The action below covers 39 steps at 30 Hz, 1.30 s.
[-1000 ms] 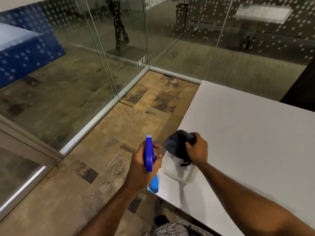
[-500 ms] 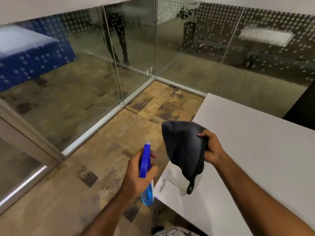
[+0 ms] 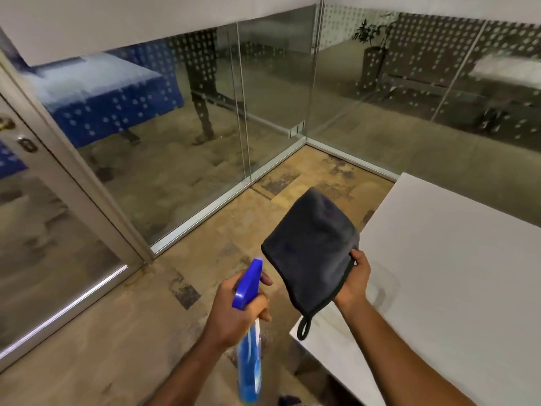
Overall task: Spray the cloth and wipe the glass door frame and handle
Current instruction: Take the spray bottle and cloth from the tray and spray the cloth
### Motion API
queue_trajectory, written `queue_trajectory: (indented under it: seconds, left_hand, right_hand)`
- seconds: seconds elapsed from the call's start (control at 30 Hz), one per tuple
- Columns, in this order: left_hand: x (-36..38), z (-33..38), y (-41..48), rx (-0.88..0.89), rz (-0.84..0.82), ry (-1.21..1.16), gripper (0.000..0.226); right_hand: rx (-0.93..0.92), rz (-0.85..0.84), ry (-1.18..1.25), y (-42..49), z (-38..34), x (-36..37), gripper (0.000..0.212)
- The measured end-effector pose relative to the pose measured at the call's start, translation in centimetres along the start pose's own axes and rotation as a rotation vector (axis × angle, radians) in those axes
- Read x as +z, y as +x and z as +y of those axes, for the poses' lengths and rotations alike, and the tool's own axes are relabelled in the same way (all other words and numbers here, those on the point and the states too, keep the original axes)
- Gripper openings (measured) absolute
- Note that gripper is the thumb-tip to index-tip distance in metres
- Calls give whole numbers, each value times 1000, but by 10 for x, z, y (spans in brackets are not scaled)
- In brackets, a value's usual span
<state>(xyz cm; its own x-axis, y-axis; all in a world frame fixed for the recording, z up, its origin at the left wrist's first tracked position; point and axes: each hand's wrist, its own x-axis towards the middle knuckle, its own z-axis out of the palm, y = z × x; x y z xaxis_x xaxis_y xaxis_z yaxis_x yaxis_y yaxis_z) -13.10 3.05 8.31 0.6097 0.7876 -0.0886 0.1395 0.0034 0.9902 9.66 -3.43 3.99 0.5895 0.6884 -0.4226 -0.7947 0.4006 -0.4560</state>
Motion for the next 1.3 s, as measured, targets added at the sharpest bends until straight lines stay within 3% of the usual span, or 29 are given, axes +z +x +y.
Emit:
queue_trajectory:
  seconds: [0.17, 0.4, 0.5, 0.63, 0.77, 0.93, 1.3]
  left_hand:
    - [-16, 5, -12, -67, -80, 16, 17]
    - [-23, 14, -25, -55, -33, 86, 8]
    - [-27, 16, -29, -72, 18, 61, 10]
    - [-29, 18, -33, -75, 27, 64, 7]
    - [-28, 19, -37, -65, 22, 58, 6]
    - [-27, 18, -39, -73, 8, 88, 8]
    - [-13, 19, -39, -109, -14, 129, 6]
  right_hand:
    - [96, 106, -6, -4, 48, -4, 25]
    - [248, -70, 34, -11, 79, 19, 67]
    - [236, -86, 30, -15, 85, 27, 74]
    - [283, -141, 50, -19, 88, 32, 66]
    - [286, -82, -80, -14, 88, 29, 76]
    - [246, -125, -57, -16, 91, 26, 39]
    - [214, -309, -11, -13, 94, 20, 50]
